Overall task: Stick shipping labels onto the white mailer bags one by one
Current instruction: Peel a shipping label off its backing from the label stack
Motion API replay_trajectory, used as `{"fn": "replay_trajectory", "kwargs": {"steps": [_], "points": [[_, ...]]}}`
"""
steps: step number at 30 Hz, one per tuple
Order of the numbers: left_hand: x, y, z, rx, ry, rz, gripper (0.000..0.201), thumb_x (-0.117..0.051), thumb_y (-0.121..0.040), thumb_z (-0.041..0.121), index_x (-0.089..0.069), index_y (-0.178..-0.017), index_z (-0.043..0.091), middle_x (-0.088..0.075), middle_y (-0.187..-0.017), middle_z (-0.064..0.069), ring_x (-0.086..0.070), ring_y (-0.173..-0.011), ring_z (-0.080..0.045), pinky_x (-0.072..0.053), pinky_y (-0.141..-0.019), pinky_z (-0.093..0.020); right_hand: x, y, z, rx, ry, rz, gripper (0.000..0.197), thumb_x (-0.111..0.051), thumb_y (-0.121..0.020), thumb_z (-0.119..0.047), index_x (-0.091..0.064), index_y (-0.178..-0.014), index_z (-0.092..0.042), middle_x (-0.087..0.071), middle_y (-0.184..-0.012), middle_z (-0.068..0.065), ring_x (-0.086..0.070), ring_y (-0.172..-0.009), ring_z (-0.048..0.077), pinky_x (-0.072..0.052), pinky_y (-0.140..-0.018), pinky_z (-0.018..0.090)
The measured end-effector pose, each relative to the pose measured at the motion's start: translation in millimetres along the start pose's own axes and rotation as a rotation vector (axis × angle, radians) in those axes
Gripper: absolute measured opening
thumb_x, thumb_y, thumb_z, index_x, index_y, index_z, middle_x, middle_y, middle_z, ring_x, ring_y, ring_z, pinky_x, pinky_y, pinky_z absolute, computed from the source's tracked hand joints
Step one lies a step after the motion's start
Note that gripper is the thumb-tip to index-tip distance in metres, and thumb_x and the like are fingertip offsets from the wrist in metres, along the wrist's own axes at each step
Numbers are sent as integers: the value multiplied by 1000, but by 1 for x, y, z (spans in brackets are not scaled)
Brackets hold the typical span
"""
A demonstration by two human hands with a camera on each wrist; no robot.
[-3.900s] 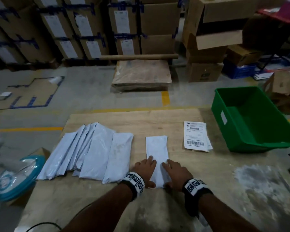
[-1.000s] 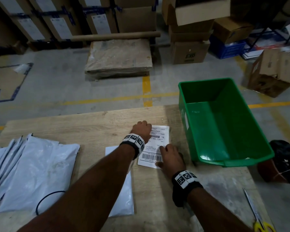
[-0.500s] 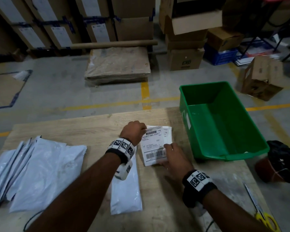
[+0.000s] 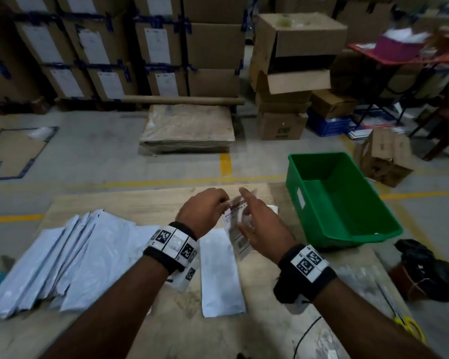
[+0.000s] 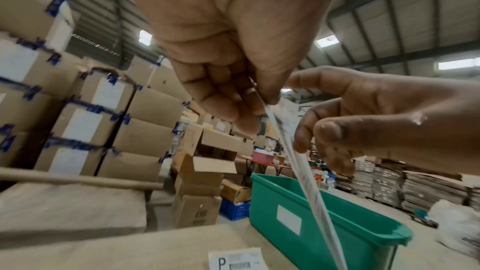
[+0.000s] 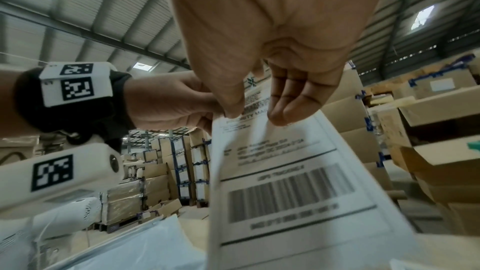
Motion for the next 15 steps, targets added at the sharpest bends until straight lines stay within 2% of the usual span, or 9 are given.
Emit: {"fn": "replay_trajectory", "kwargs": {"steps": [2,4,6,7,9,13,15], "points": [[15,14,3,-52,0,-7,17,-47,-97,31,-60,-95,20,-56,-89,4,-54,-84,-18,-42,-70,-34,4,5,-16,-2,13,8,77,-59,-90,-23,-12,-149,-36,-56,-106,1,-57,-87,18,-50,-75,35],[25,25,6,-102,4,-16,17,-48,-97,31,-60,-95,20,-56,-90,3,-54,-85,-18,-43,-71,-35,6,6,-28,-1,59,34,59,-55,-91,-19,-30,-144,-32,-58,-103,3,-58,-87,20,-49,-74,37],[32,35,7,-138,41,-27,17,-49,-96,30,-63,-96,20,-59,-92,1,-55,-87,-19,-45,-74,-37,8,6,-38,15,127,79,30,-51,-90,-13,-52,-120,-20,-60,-100,8,-59,-88,29,-49,-73,40],[34,40,6,-146,63,-34,16,-51,-96,30,-64,-97,21,-60,-94,1,-56,-88,-18,-46,-75,-37,10,8,-42,9,153,91,21,-50,-89,-11,-55,-108,-18,-61,-95,10,-59,-86,32,-49,-71,42],[36,51,3,-169,84,-41,13,-54,-95,29,-64,-99,21,-62,-96,2,-57,-89,-17,-48,-76,-36,12,12,-49,-17,191,128,13,-51,-87,-10,-56,-96,-18,-62,-87,9,-59,-80,33,-49,-68,44],[40,68,1,-241,135,-15,13,-57,-94,28,-65,-96,19,-63,-90,3,-57,-83,-16,-48,-72,-36,19,28,-59,-56,145,252,9,-52,-88,-10,-57,-89,-17,-62,-76,4,-58,-69,25,-51,-63,42],[43,73,5,-258,143,15,16,-54,-95,31,-64,-91,19,-63,-86,4,-56,-79,-16,-47,-69,-36,22,39,-65,-56,109,300,12,-54,-89,-10,-58,-99,-16,-64,-81,1,-61,-72,21,-52,-65,36]]}}
Point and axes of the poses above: each hand's wrist, its own y-axis away from the middle knuckle, its own x-axis out of the back of the hand, z = x × y, the point moved 2 cm from there along -y, towards the middle knuckle
